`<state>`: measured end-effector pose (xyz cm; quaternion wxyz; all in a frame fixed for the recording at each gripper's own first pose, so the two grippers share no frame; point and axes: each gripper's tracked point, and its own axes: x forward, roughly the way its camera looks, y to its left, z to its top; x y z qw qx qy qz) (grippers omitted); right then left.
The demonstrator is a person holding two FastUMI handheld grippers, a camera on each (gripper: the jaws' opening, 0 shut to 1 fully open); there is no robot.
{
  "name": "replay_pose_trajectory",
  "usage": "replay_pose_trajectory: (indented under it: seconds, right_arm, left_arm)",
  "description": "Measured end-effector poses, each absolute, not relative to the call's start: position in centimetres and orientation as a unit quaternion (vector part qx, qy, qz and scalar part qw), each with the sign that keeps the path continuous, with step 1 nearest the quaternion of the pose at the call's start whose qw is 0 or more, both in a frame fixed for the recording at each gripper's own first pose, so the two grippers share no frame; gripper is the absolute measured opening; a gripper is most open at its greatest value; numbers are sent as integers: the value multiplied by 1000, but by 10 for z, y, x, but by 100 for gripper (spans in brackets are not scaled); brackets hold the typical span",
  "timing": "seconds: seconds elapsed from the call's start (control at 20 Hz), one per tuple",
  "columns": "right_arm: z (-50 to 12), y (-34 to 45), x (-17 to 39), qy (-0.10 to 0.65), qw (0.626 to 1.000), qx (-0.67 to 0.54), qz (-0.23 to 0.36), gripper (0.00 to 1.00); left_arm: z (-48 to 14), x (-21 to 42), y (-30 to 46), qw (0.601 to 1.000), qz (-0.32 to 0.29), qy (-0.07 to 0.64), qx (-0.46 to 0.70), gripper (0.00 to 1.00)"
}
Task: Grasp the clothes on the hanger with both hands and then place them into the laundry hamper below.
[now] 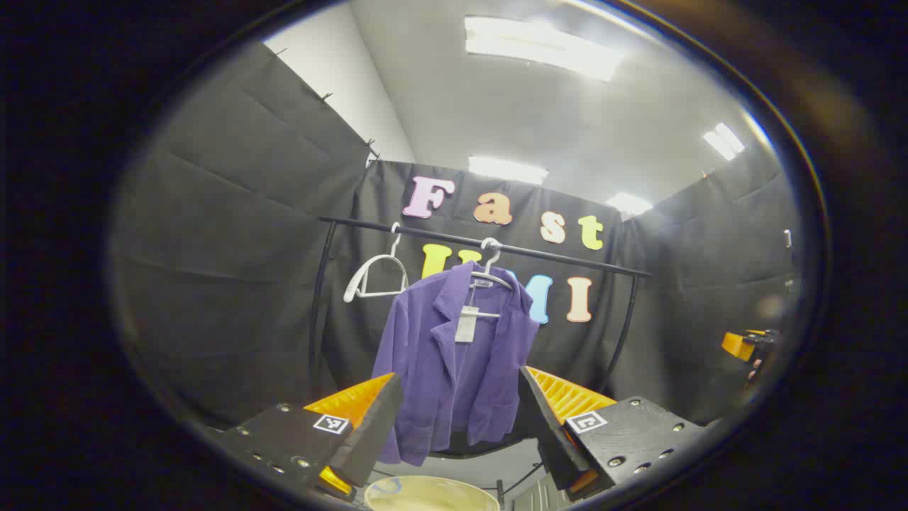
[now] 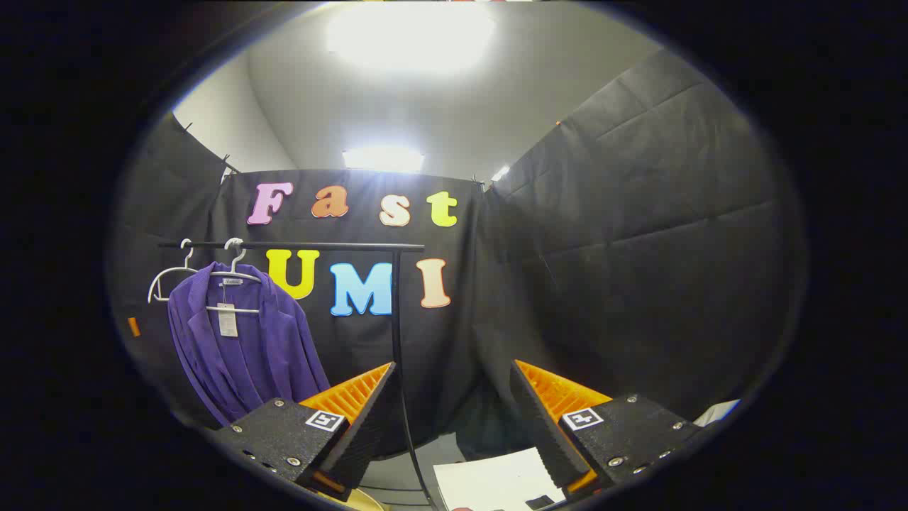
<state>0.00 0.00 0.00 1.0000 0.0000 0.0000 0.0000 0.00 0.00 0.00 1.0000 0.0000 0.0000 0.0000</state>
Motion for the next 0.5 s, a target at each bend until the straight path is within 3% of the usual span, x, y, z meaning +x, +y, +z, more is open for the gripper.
replay_pose_trajectory:
  seconds: [0.05,0.2,0.25,0.35,0.5]
  right_arm:
    - [-1,3,-2,1,1000,6,3,95]
    - [-9,10,-6,9,1000,4,16,95]
    - [-10,10,-7,10,1000,-2,18,96]
    - [-11,11,-8,12,1000,-9,22,95]
    - [-7,18,-9,13,999,-9,33,96]
  left_arm:
    - [-2,0,3,1000,5,4,11,90]
    - [-9,3,8,999,15,16,33,98]
    - [-12,0,5,999,13,19,29,94]
    - [-18,-7,3,999,14,24,23,99]
    - [-23,-11,1,999,13,32,19,94]
